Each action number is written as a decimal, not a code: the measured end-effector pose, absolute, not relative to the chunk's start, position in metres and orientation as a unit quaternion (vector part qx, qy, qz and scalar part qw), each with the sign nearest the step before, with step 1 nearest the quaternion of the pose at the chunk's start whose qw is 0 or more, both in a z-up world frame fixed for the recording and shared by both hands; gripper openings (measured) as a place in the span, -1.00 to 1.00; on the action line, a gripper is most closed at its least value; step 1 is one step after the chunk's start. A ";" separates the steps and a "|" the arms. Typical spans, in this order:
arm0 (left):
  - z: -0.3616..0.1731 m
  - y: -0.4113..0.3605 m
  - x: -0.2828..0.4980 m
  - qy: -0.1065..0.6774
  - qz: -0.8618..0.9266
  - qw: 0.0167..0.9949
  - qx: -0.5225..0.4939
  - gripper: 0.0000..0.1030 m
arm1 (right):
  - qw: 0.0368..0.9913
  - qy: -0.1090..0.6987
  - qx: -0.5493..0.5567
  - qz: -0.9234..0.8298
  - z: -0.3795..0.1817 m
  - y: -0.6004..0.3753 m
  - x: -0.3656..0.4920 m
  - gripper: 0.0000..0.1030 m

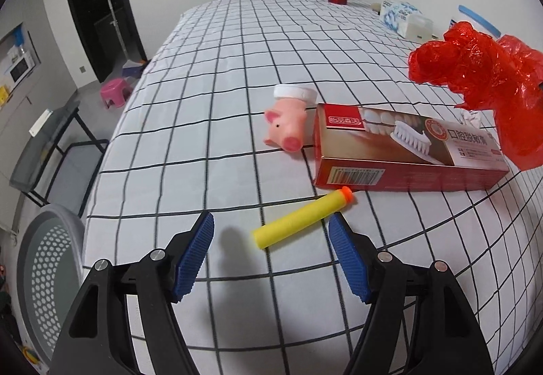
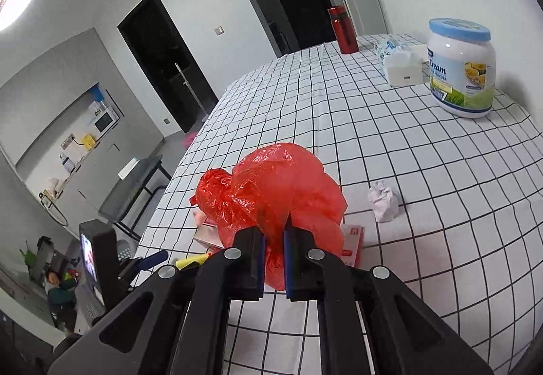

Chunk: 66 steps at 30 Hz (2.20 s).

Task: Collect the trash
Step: 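Grasp the red plastic bag with the right tool and lift it, then grasp the yellow foam dart with the left tool, then carry both items over the grey basket and open both tools to drop them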

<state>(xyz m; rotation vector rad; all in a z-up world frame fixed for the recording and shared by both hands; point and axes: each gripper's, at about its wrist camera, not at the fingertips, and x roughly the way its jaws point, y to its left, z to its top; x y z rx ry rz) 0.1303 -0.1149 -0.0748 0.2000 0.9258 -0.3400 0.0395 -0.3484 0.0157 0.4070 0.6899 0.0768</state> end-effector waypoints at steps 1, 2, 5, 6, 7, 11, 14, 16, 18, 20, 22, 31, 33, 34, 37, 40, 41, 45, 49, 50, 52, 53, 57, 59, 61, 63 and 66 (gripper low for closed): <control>-0.075 -0.116 0.132 0.445 -0.166 0.875 0.095 0.29 | 0.920 0.336 0.199 0.038 0.015 -0.348 0.039 -0.84; -0.076 -0.117 0.132 0.445 -0.169 0.874 0.095 0.19 | 0.919 0.337 0.199 0.039 0.015 -0.348 0.039 -0.84; -0.078 -0.120 0.132 0.450 -0.180 0.870 0.090 -0.09 | 0.918 0.339 0.200 0.040 0.012 -0.348 0.041 -0.84; -0.079 -0.121 0.131 0.448 -0.183 0.870 0.090 -0.15 | 0.918 0.340 0.201 0.040 0.011 -0.348 0.041 -0.84; -0.078 -0.122 0.130 0.448 -0.187 0.870 0.089 -0.29 | 0.917 0.341 0.201 0.041 0.010 -0.348 0.041 -0.84; -0.077 -0.125 0.125 0.451 -0.205 0.865 0.078 -0.64 | 0.916 0.344 0.203 0.043 0.007 -0.346 0.042 -0.84; -0.076 -0.126 0.122 0.452 -0.210 0.864 0.070 -0.68 | 0.915 0.345 0.203 0.044 0.006 -0.344 0.042 -0.84; -0.075 -0.125 0.119 0.451 -0.209 0.865 0.066 -0.69 | 0.914 0.348 0.203 0.044 0.005 -0.343 0.043 -0.84; -0.073 -0.121 0.114 0.449 -0.205 0.868 0.062 -0.70 | 0.913 0.350 0.203 0.044 0.003 -0.341 0.042 -0.84; -0.069 -0.117 0.108 0.444 -0.199 0.872 0.059 -0.71 | 0.913 0.351 0.203 0.044 0.002 -0.339 0.041 -0.84; -0.064 -0.111 0.102 0.438 -0.193 0.876 0.056 -0.71 | 0.913 0.352 0.201 0.044 0.002 -0.337 0.039 -0.84; -0.026 -0.058 0.077 0.393 -0.141 0.908 0.034 -0.71 | 0.915 0.354 0.180 0.066 0.008 -0.295 0.033 -0.84; -0.019 -0.043 0.072 0.384 -0.125 0.914 0.032 -0.71 | 0.915 0.355 0.172 0.079 0.010 -0.277 0.035 -0.84; -0.014 -0.032 0.069 0.379 -0.115 0.918 0.028 -0.71 | 0.915 0.356 0.167 0.086 0.010 -0.267 0.037 -0.84; -0.004 0.000 0.063 0.368 -0.087 0.925 0.020 -0.71 | 0.914 0.359 0.152 0.111 0.011 -0.235 0.043 -0.84; 0.000 0.031 0.061 0.364 -0.059 0.930 0.014 -0.71 | 0.910 0.365 0.139 0.142 0.010 -0.196 0.054 -0.84; 0.001 0.042 0.060 0.363 -0.050 0.930 0.011 -0.71 | 0.908 0.367 0.136 0.149 0.010 -0.188 0.056 -0.84; 0.000 0.091 0.058 0.364 -0.008 0.931 -0.003 -0.71 | 0.899 0.376 0.115 0.194 0.008 -0.133 0.072 -0.84; -0.006 0.130 0.059 0.370 0.029 0.928 -0.012 -0.71 | 0.888 0.385 0.092 0.235 0.004 -0.078 0.087 -0.84; -0.008 0.140 0.059 0.372 0.036 0.927 -0.014 -0.71 | 0.886 0.387 0.088 0.241 0.004 -0.066 0.088 -0.84; -0.013 0.157 0.062 0.378 0.054 0.924 -0.017 -0.71 | 0.879 0.394 0.078 0.257 -0.001 -0.042 0.096 -0.84; -0.017 0.166 0.063 0.382 0.062 0.922 -0.019 -0.71 | 0.875 0.399 0.072 0.264 -0.005 -0.029 0.100 -0.84; -0.029 0.190 0.067 0.392 0.084 0.916 -0.031 -0.71 | 0.865 0.416 0.050 0.278 -0.015 0.007 0.114 -0.84; -0.035 0.200 0.069 0.397 0.088 0.913 -0.036 -0.71 | 0.859 0.425 0.039 0.284 -0.022 0.023 0.120 -0.84; -0.041 0.206 0.072 0.403 0.090 0.910 -0.040 -0.71 | 0.855 0.432 0.030 0.286 -0.028 0.034 0.122 -0.84; -0.048 0.211 0.074 0.411 0.091 0.906 -0.045 -0.71 | 0.850 0.441 0.022 0.289 -0.035 0.046 0.125 -0.84; -0.055 0.215 0.075 0.419 0.091 0.902 -0.050 -0.71 | 0.843 0.452 0.013 0.292 -0.043 0.057 0.130 -0.84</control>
